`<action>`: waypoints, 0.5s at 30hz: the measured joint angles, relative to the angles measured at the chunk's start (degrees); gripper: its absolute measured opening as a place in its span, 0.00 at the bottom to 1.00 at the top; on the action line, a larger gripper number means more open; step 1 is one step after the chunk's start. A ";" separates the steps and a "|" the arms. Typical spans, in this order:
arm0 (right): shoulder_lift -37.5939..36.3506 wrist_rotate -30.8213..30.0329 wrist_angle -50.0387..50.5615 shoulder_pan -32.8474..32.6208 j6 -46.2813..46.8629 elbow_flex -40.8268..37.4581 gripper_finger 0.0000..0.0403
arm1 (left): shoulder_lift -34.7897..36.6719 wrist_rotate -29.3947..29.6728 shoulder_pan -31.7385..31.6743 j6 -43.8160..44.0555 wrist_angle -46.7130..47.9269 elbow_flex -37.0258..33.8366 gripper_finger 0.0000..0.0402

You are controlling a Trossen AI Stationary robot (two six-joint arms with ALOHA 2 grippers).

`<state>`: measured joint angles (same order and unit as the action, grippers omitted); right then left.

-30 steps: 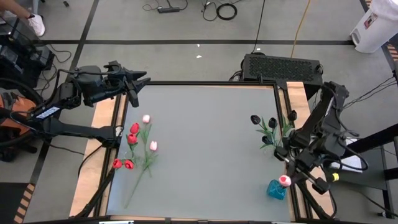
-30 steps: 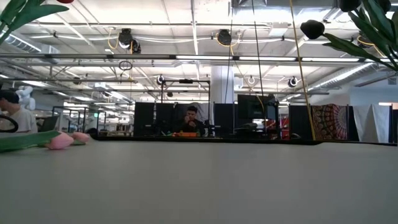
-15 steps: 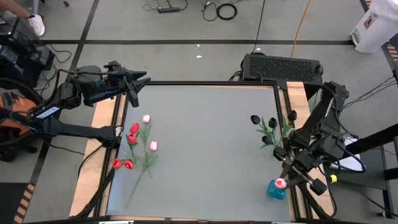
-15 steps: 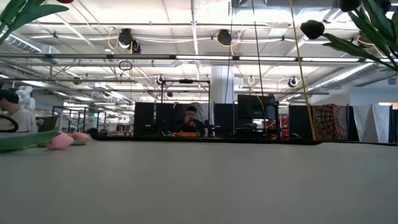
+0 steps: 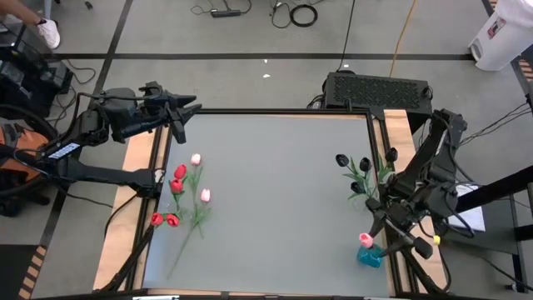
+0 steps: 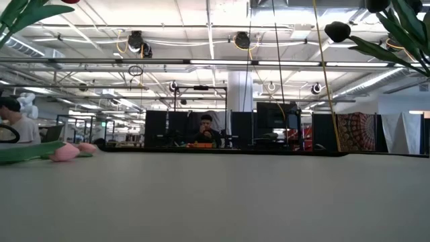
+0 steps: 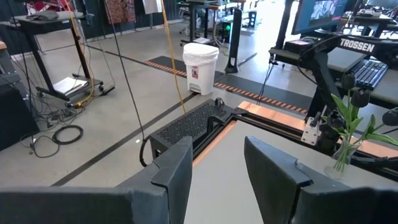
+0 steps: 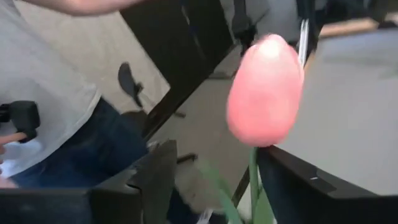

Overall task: Sort flowers into vase by color
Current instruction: Put the top pink tulip into the blue vase

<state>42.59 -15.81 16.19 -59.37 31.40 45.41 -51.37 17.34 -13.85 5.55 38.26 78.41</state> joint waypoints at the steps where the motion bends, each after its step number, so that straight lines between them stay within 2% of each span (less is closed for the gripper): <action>1: -0.31 0.92 1.16 0.01 0.95 0.00 0.54 | 0.00 0.00 -0.01 -0.01 0.00 0.00 0.38; 15: -6.42 6.92 10.93 0.00 14.37 -0.02 0.57 | 0.00 0.00 -0.01 -0.01 0.00 0.00 0.38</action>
<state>36.17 -8.89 27.12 -59.37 45.77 45.39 -51.37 17.34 -13.87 5.54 38.26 78.41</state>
